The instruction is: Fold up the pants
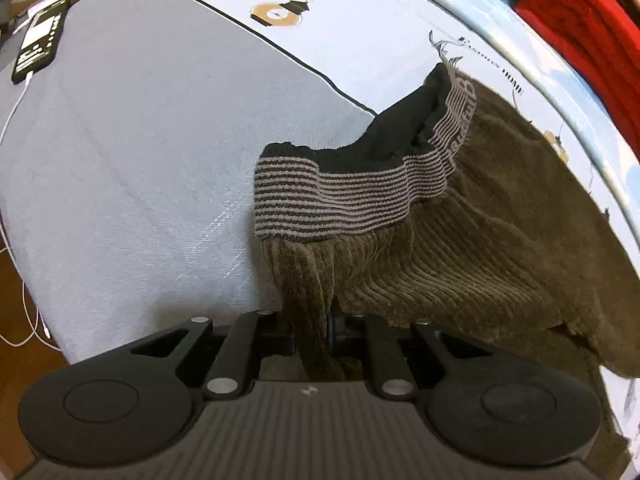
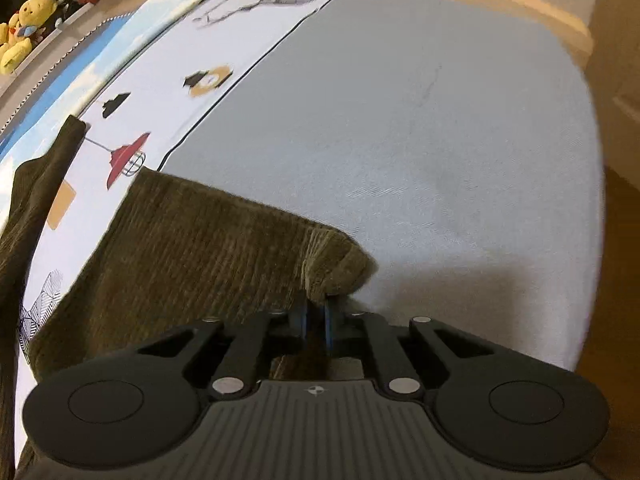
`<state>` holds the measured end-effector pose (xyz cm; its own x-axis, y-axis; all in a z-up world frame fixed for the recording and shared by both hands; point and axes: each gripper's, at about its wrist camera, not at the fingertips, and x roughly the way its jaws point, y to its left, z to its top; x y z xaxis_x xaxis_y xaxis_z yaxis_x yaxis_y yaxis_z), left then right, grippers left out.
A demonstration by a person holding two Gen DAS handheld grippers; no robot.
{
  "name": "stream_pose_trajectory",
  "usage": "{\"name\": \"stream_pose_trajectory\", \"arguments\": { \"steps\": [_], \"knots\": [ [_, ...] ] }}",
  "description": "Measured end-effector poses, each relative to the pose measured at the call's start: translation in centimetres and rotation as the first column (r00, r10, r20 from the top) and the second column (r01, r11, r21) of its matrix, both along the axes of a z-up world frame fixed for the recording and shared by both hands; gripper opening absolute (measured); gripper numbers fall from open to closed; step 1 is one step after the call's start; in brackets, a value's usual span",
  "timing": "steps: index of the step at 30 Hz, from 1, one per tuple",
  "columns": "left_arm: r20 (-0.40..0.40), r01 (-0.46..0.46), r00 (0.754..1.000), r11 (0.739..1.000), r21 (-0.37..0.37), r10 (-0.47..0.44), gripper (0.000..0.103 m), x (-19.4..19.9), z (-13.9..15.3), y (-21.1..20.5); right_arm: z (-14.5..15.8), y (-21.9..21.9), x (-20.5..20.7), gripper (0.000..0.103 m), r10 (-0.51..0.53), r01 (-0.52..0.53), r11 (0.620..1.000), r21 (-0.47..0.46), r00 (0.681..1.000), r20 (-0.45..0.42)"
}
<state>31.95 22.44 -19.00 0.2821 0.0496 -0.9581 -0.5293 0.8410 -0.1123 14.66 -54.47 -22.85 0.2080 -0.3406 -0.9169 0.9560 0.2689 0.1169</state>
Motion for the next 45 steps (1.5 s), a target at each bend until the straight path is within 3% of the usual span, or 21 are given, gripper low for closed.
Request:
{"name": "stream_pose_trajectory", "arguments": {
  "steps": [3, 7, 9, 10, 11, 12, 14, 16, 20, 23, 28, 33, 36, 40, 45],
  "knots": [
    [-0.008, -0.001, 1.0, 1.0, -0.032, 0.001, 0.014, -0.6, 0.3, -0.1, 0.8, -1.6, -3.2, 0.007, -0.074, 0.073, 0.995, 0.061, 0.997, 0.021],
    [-0.014, 0.007, 1.0, 0.998, -0.056, -0.008, 0.015, -2.7, -0.1, 0.3, 0.1, -2.0, -6.5, 0.007, -0.086, 0.086, 0.992, 0.091, 0.996, -0.005],
    [-0.004, 0.039, 0.999, 0.997, -0.06, -0.04, 0.023, -2.9, -0.8, 0.1, -1.1, -2.7, -7.5, 0.011, -0.136, 0.133, 0.977, 0.168, 0.991, 0.011],
    [-0.01, 0.054, 0.998, 0.998, -0.039, -0.055, 0.036, -2.8, -0.9, -0.1, -1.5, -3.0, -7.7, 0.015, -0.149, 0.144, 0.971, 0.19, 0.989, 0.014],
    [-0.024, 0.05, 0.998, 0.999, -0.001, -0.05, 0.055, -2.6, -0.7, -0.3, -1.4, -3.1, -7.9, 0.026, -0.159, 0.151, 0.968, 0.2, 0.987, 0.024],
    [-0.02, 0.048, 0.999, 0.999, 0.017, -0.047, 0.062, -2.2, -0.5, -0.4, -1.0, -3.1, -7.9, 0.053, -0.162, 0.153, 0.967, 0.204, 0.986, 0.028],
    [0.03, 0.032, 0.999, 0.999, 0.023, -0.032, 0.088, -2.2, 1.1, -0.4, 0.9, -2.4, -7.7, 0.084, -0.146, 0.136, 0.975, 0.175, 0.988, 0.046],
    [0.059, 0.017, 0.998, 0.998, 0.056, -0.02, 0.091, -2.3, 3.2, -0.7, 3.4, -1.3, -7.2, 0.084, -0.094, 0.084, 0.988, 0.129, 0.993, 0.071],
    [0.099, 0.117, 0.987, 0.988, 0.1, -0.127, 0.091, -3.7, 7.9, -2.7, 10.3, 3.2, -6.4, 0.084, 0.115, -0.123, 0.992, 0.03, 0.977, 0.18],
    [0.162, 0.191, 0.965, 0.974, 0.12, -0.208, 0.091, -6.8, 11.4, -4.9, 15.7, 7.6, -6.4, 0.084, 0.297, -0.291, 0.955, -0.06, 0.918, 0.262],
    [0.24, 0.292, 0.923, 0.953, 0.076, -0.301, 0.091, -13.0, 15.2, -7.8, 22.1, 12.9, -7.9, 0.084, 0.468, -0.424, 0.883, -0.2, 0.83, 0.303],
    [0.278, 0.35, 0.889, 0.931, 0.102, -0.364, 0.091, -18.1, 17.8, -10.5, 25.1, 16.2, -11.2, 0.085, 0.551, -0.483, 0.834, -0.268, 0.761, 0.343],
    [0.295, 0.365, 0.875, 0.924, 0.117, -0.384, 0.092, -20.3, 19.0, -11.8, 25.9, 17.4, -12.0, 0.086, 0.607, -0.539, 0.794, -0.279, 0.727, 0.321],
    [0.302, 0.375, 0.859, 0.909, 0.181, -0.414, 0.103, -21.9, 20.3, -12.7, 26.3, 18.9, -12.0, 0.086, 0.651, -0.584, 0.759, -0.29, 0.696, 0.303],
    [0.27, 0.409, 0.84, 0.876, 0.256, -0.471, 0.102, -20.0, 20.9, -13.1, 25.8, 19.9, -10.2, 0.086, 0.669, -0.602, 0.742, -0.294, 0.69, 0.277]
  ]
}}
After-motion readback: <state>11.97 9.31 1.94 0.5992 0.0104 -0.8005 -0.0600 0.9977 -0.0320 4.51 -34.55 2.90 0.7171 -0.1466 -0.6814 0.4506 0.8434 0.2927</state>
